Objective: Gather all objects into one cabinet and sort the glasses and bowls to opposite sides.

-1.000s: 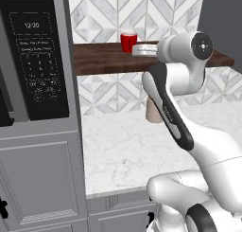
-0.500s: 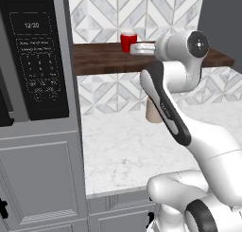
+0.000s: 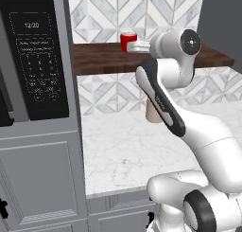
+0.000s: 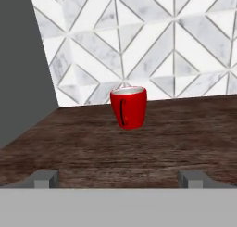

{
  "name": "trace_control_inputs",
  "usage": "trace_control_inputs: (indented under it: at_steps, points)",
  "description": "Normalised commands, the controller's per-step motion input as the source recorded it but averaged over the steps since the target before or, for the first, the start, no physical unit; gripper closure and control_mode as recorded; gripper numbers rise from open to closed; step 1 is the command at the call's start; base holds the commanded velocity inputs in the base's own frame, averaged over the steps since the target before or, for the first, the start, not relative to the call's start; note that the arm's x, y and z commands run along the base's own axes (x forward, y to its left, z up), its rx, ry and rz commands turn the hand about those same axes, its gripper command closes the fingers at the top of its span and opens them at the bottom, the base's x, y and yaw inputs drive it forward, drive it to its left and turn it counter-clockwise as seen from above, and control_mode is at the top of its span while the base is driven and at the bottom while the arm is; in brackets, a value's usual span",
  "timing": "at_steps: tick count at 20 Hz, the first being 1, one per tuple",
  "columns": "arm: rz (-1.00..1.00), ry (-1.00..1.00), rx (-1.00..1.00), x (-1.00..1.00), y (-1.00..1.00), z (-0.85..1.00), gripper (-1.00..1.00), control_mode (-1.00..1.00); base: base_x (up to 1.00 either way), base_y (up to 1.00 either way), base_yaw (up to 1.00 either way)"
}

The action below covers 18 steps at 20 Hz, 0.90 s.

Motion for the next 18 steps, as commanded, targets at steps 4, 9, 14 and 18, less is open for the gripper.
trace_control_inputs:
  at_steps: [4,9,14,18]
  points:
    - [0.0,0.0,0.0,0.18,0.06,0.0,-1.0,-1.0,0.0,0.0,0.0]
    - [0.0,0.0,0.0,0.19,0.0,0.0,-1.0,-1.0,0.0,0.0,0.0]
    - [0.0,0.0,0.0,0.03,-0.06,-0.05,-1.0,-1.0,0.0,0.0,0.0]
    - [0.0,0.0,0.0,0.0,-0.01,-0.05,-1.0,-1.0,0.0,0.0,0.0]
